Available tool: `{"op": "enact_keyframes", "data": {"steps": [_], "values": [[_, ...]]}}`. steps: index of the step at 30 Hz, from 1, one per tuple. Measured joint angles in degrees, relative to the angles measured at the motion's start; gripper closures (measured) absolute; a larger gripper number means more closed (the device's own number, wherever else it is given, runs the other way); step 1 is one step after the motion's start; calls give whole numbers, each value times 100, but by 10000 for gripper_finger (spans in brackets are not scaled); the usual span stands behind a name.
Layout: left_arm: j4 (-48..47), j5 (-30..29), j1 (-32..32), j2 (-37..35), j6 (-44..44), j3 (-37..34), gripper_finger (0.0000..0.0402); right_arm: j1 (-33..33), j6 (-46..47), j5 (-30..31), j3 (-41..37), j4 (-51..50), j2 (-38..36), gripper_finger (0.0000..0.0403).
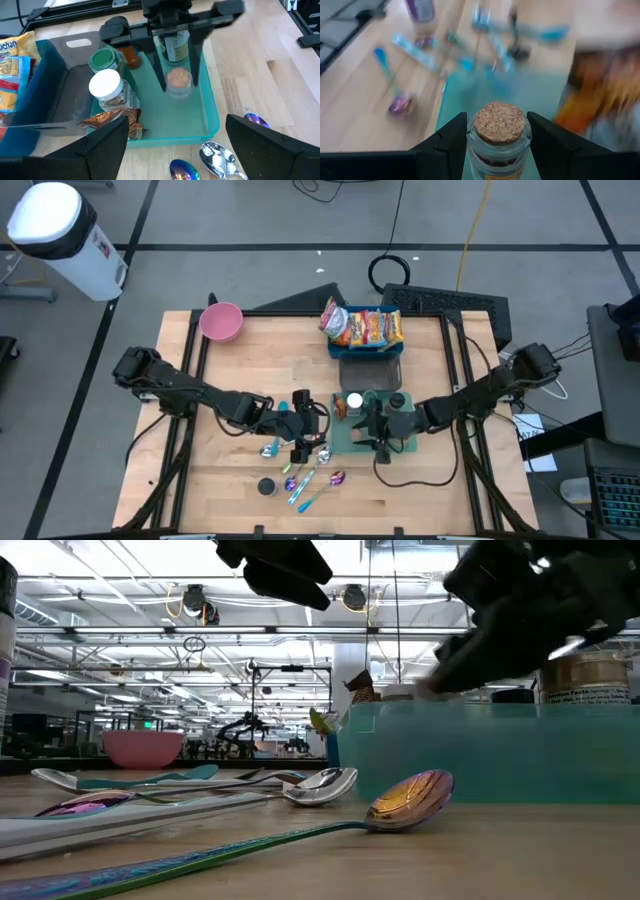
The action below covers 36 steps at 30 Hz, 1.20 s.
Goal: Pick & Place Food Item
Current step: Put the brown seasoning bottle into the green bin, then put the purple seasoning bottle into the green bin
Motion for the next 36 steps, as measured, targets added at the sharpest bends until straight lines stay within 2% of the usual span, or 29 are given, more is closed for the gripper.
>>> {"op": "enact_keyframes", "data": {"steps": [6,13,19,23,29,36], "values": [[-23,13,0,1,-6,0,66,35,420,132,-19,-1220,-455,240],[-22,13,0,2,-20,0,66,17,550,139,-7,-1649,-490,236],[-23,13,0,2,-20,0,66,20,648,141,-7,-1633,-492,131],[-23,13,0,0,-17,0,66,20,675,141,-7,-1629,-492,96],[-25,11,0,1,-17,0,66,22,642,141,-7,-1601,-722,96],[-63,17,-83,-73,-3,0,66,68,358,133,-10,-1190,-1552,109]]}}
